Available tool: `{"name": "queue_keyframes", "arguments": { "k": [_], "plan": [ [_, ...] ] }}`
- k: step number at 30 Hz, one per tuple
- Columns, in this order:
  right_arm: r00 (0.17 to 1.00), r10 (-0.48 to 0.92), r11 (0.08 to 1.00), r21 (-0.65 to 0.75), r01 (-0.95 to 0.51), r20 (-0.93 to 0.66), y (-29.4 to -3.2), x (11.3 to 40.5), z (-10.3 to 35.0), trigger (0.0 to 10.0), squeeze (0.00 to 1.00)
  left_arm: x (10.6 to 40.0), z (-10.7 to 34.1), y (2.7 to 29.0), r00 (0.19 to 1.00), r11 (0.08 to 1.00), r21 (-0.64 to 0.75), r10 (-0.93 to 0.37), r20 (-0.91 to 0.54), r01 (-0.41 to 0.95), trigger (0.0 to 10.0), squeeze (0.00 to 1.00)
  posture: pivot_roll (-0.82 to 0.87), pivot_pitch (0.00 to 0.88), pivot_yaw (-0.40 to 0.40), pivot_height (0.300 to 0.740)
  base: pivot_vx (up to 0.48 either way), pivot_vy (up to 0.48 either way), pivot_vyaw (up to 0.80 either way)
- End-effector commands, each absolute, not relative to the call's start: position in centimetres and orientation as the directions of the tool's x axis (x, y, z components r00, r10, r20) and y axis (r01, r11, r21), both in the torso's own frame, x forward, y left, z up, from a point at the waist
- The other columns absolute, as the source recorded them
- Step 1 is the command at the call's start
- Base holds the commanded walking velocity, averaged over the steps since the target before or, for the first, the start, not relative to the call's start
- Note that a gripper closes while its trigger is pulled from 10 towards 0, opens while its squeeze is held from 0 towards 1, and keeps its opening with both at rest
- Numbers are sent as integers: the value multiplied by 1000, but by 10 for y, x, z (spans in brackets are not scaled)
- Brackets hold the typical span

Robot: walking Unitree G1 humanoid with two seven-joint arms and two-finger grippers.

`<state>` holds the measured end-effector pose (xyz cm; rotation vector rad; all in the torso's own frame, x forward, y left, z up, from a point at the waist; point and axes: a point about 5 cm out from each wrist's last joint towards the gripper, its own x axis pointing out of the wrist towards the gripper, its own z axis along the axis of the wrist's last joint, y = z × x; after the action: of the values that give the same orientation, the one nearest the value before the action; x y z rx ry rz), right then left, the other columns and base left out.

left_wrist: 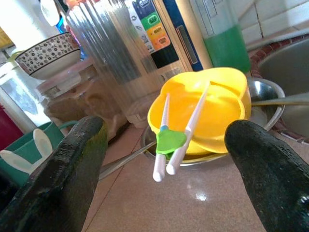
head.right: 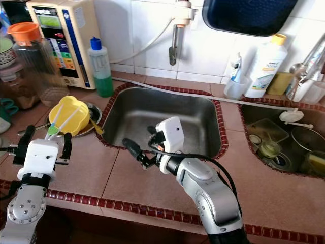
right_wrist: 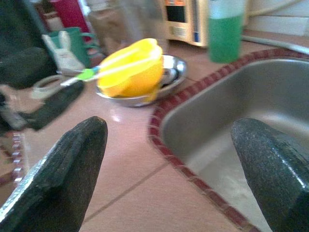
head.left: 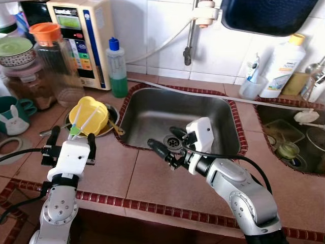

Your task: Kitchen organization

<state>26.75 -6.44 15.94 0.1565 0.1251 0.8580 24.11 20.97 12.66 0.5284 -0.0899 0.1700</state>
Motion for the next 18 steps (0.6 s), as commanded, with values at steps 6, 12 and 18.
{"name": "queue_keyframes", "arguments": {
  "k": [6, 12, 18],
  "plan": [
    [637, 770, 632, 173, -755, -34, -66, 265, 164, 10000, 0, 251, 120, 211, 987, 812, 562, 106, 123, -157, 10000, 0, 70, 0, -31, 740, 0, 0, 0],
    [622, 782, 619, 169, -767, -41, -65, 262, 165, 10000, 0, 265, 117, 213, 991, 769, 626, 65, 119, -126, 10000, 0, 61, 0, -30, 740, 0, 0, 0],
    [575, 817, 571, 200, -796, -41, -64, 254, 165, 10000, 0, 277, 113, 219, 993, 739, 664, 59, 106, -115, 10000, 0, 48, 9, -30, 740, 0, 0, 0]
  ]
}}
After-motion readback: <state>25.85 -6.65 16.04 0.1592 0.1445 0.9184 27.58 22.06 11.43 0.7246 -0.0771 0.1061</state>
